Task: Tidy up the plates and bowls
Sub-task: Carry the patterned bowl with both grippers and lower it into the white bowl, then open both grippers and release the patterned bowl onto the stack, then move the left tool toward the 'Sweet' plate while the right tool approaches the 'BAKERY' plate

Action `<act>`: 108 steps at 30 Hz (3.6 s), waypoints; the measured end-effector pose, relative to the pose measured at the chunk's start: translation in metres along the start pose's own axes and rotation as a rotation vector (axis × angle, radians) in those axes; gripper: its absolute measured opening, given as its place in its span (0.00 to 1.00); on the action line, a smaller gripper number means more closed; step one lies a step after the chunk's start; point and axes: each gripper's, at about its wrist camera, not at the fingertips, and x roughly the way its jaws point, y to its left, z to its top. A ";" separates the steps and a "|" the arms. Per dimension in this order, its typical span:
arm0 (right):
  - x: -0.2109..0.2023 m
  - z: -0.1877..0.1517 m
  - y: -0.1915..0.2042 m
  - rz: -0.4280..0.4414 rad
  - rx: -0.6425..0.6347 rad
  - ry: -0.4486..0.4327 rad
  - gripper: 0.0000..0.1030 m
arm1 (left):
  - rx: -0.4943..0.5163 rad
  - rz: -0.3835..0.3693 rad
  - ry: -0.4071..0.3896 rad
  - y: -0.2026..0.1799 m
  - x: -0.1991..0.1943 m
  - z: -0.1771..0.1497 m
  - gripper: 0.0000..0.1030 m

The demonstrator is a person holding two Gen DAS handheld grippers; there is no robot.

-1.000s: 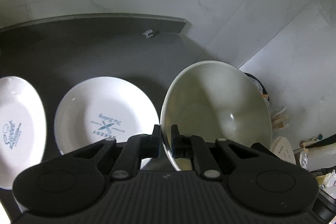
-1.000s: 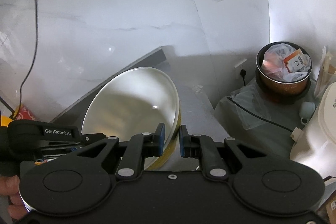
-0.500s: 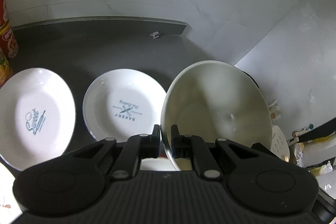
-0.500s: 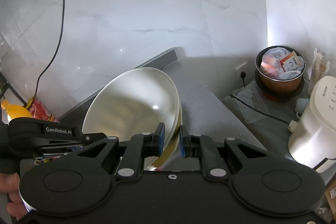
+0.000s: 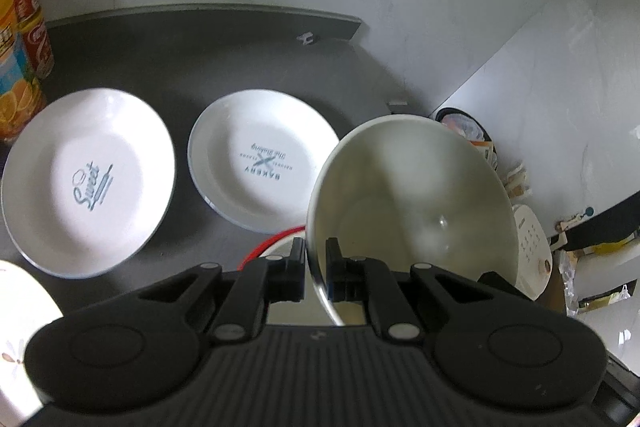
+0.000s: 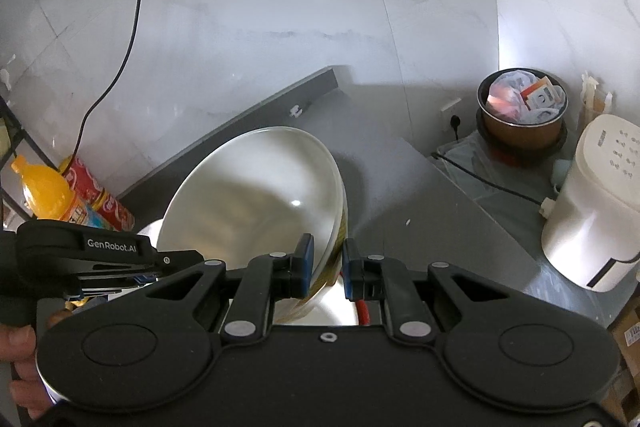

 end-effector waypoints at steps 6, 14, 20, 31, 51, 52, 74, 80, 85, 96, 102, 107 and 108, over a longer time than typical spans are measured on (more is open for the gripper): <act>-0.005 -0.015 0.007 -0.008 0.000 0.013 0.14 | 0.000 -0.001 0.021 0.010 -0.005 -0.013 0.07; -0.006 -0.033 0.011 -0.024 0.004 0.045 0.14 | -0.003 0.004 0.063 0.024 -0.003 -0.028 0.07; -0.002 -0.046 0.011 -0.041 0.011 0.077 0.14 | -0.003 0.011 0.090 0.031 0.003 -0.037 0.07; 0.008 -0.053 0.006 -0.070 0.014 0.125 0.15 | 0.004 0.018 0.126 0.031 0.016 -0.041 0.07; 0.009 -0.016 -0.002 -0.012 -0.013 0.120 0.25 | 0.011 0.026 0.125 0.019 -0.001 -0.015 0.46; 0.010 -0.011 -0.002 -0.006 -0.017 0.115 0.25 | 0.007 0.025 0.122 0.019 -0.002 -0.013 0.47; 0.066 0.057 0.013 0.171 -0.141 0.178 0.37 | -0.190 0.144 0.026 0.045 0.004 0.031 0.49; 0.083 0.063 0.042 0.283 -0.238 0.247 0.37 | -0.288 0.213 -0.011 0.063 -0.005 0.030 0.50; 0.096 0.062 0.071 0.364 -0.309 0.309 0.38 | -0.349 0.289 -0.038 0.080 -0.018 0.022 0.57; 0.107 0.049 0.114 0.381 -0.339 0.355 0.50 | -0.419 0.358 -0.076 0.135 -0.048 0.002 0.77; 0.114 0.038 0.132 0.340 -0.296 0.372 0.60 | -0.388 0.352 -0.067 0.167 -0.056 0.003 0.79; 0.124 0.025 0.145 0.298 -0.269 0.386 0.65 | -0.361 0.342 -0.054 0.196 -0.057 0.004 0.79; 0.126 0.022 0.146 0.292 -0.253 0.389 0.65 | -0.361 0.340 -0.053 0.201 -0.057 0.003 0.79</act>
